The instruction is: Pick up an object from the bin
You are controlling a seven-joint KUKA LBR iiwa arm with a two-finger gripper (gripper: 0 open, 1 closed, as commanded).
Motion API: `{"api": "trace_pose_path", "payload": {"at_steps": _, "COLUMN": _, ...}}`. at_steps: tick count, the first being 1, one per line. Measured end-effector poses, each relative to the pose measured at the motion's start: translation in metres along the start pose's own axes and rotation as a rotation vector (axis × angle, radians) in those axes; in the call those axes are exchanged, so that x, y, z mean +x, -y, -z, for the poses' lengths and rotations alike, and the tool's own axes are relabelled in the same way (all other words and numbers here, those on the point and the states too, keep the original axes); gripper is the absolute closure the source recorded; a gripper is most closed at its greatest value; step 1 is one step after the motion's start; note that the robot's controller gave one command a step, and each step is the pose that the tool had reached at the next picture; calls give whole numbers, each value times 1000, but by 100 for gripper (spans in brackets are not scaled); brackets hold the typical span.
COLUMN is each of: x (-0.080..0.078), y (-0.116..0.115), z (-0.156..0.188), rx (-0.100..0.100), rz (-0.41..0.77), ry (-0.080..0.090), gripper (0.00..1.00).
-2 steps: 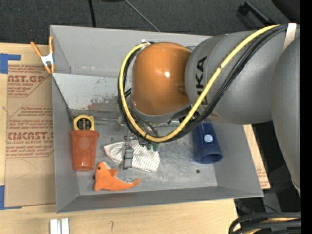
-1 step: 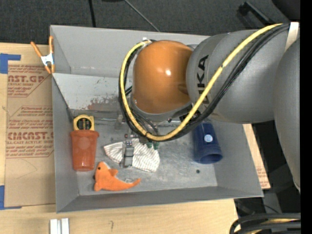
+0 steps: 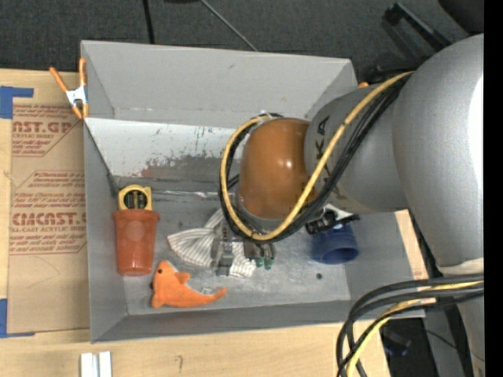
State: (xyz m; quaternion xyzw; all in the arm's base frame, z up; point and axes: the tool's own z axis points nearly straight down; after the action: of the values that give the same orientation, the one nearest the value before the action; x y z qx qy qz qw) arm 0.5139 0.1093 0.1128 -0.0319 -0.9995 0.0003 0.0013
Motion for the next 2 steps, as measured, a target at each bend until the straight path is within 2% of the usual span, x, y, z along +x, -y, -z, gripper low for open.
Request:
{"api": "trace_pose_path", "payload": {"at_steps": 1, "x": -1, "y": -1, "z": 1, "rx": -2, "rz": 0, "ry": 2, "gripper": 100}}
{"api": "trace_pose_path", "payload": {"at_steps": 2, "x": -8, "y": -20, "z": 11, "rx": -1, "rz": -8, "ry": 2, "gripper": 100}}
